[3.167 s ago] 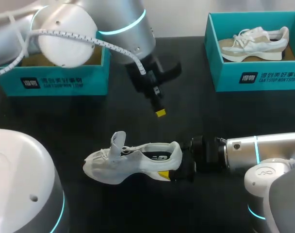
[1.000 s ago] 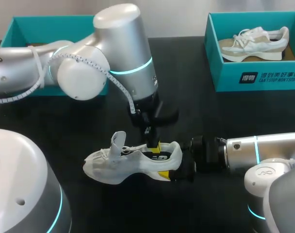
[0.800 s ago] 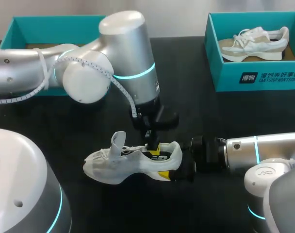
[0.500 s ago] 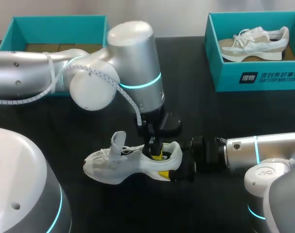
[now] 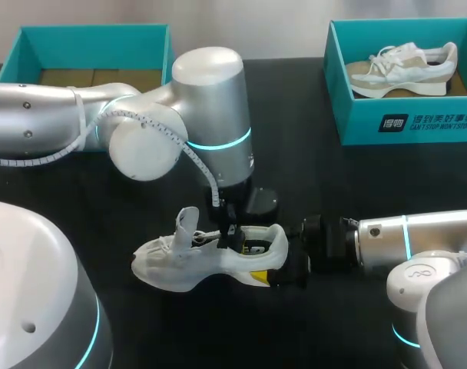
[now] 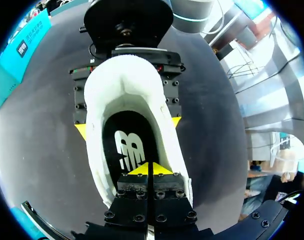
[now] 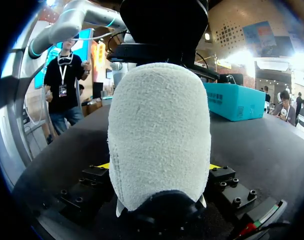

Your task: Take the shoe out of the shoebox, open the shoe tongue, remove and reinsert the insole, then place the shoe into the shoebox

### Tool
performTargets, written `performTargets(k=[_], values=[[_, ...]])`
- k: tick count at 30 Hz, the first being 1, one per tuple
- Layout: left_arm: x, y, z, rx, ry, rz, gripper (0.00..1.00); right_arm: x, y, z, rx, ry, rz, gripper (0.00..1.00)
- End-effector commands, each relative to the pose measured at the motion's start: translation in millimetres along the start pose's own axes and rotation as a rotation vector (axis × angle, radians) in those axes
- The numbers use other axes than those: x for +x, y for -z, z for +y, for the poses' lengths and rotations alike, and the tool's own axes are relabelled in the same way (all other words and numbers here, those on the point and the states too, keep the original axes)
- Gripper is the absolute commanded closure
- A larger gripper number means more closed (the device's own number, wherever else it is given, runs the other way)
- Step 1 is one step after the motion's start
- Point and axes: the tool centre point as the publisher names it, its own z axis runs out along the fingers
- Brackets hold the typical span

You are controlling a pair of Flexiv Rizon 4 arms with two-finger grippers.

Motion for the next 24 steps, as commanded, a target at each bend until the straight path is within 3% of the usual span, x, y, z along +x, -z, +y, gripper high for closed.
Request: performTargets(k=[1,12,19,24], values=[[1.6,1,10,-0.009,0.006,0.001,1.00,-0.2,0,1.1,0.007,-0.001,0.000,1.00],[15.5,-7,18,-0.059,-0.003,-0.005,1.00,-0.2,0,1.1,0.007,-0.001,0.000,1.00],[13.9,-11,25,-0.039,0.005,-0.008,1.00,-0.2,0,1.1,0.007,-0.001,0.000,1.00],[11.7,-15,26,-0.043,0.012,-0.004,0.84,-0.2,0,1.1,0.007,-0.001,0.000,1.00]])
